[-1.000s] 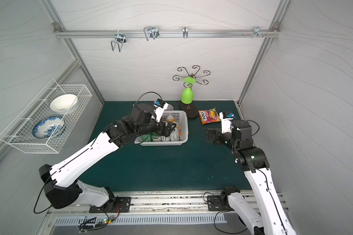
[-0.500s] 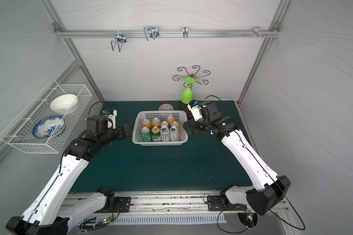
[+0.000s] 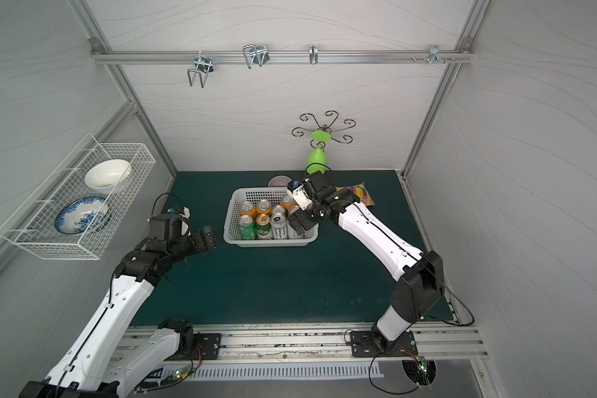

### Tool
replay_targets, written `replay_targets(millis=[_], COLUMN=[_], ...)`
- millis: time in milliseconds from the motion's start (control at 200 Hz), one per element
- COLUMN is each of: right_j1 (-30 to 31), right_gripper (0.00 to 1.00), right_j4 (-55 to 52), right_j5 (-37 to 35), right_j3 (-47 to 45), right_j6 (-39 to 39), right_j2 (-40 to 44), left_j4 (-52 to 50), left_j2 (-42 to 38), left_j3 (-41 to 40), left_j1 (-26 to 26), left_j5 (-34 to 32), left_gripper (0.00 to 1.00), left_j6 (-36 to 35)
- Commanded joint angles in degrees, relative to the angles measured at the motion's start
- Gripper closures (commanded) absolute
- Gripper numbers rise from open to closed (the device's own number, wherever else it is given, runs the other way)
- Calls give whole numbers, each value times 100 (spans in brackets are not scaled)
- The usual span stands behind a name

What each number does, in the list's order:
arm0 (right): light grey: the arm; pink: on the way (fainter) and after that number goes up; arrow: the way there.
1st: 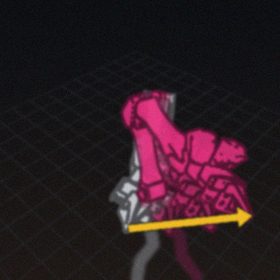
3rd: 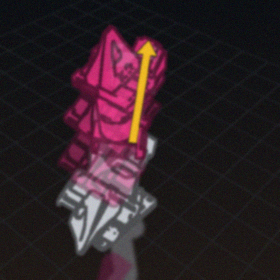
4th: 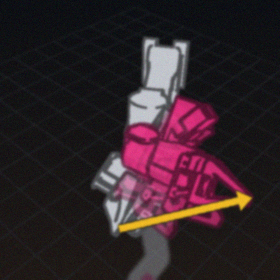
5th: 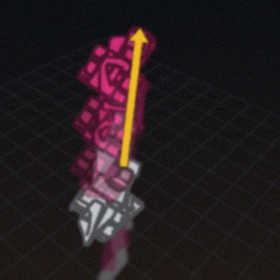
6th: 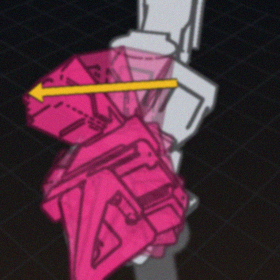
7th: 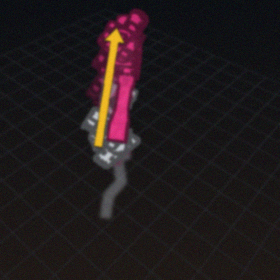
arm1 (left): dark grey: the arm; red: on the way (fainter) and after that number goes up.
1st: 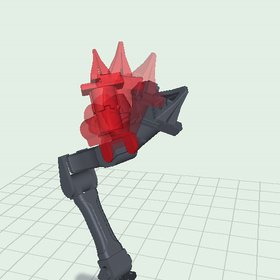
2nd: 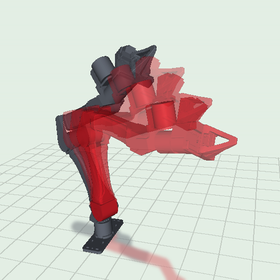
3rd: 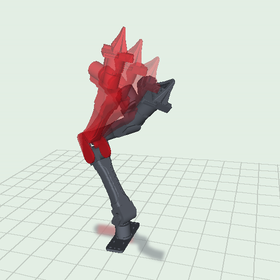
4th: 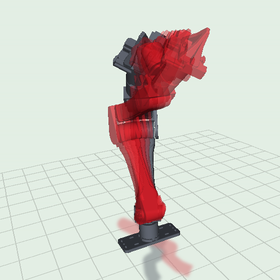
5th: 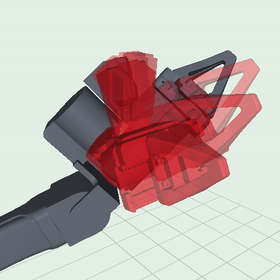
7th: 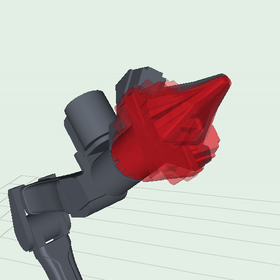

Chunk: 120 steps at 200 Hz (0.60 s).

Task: Take out the drinks from the basket
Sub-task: Move the basket to the center of the board, then pick up the drink from the basket.

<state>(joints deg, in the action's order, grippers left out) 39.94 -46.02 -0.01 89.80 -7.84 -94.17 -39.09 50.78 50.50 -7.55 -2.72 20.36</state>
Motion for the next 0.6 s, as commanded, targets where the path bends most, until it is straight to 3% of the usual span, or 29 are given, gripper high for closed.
replay_targets(millis=[0,595], right_j1=[66,67], right_gripper=[2,22], right_j4=[-90,24], right_j5=[-18,-40], right_j3=[184,609], right_j6=[-122,-289], right_j2=[-293,-1405], left_j4=[244,270], left_j2=[-95,-86], left_j3=[65,48], left_j1=[30,30], left_j5=[-64,5], left_gripper=[2,1], left_j6=[73,65])
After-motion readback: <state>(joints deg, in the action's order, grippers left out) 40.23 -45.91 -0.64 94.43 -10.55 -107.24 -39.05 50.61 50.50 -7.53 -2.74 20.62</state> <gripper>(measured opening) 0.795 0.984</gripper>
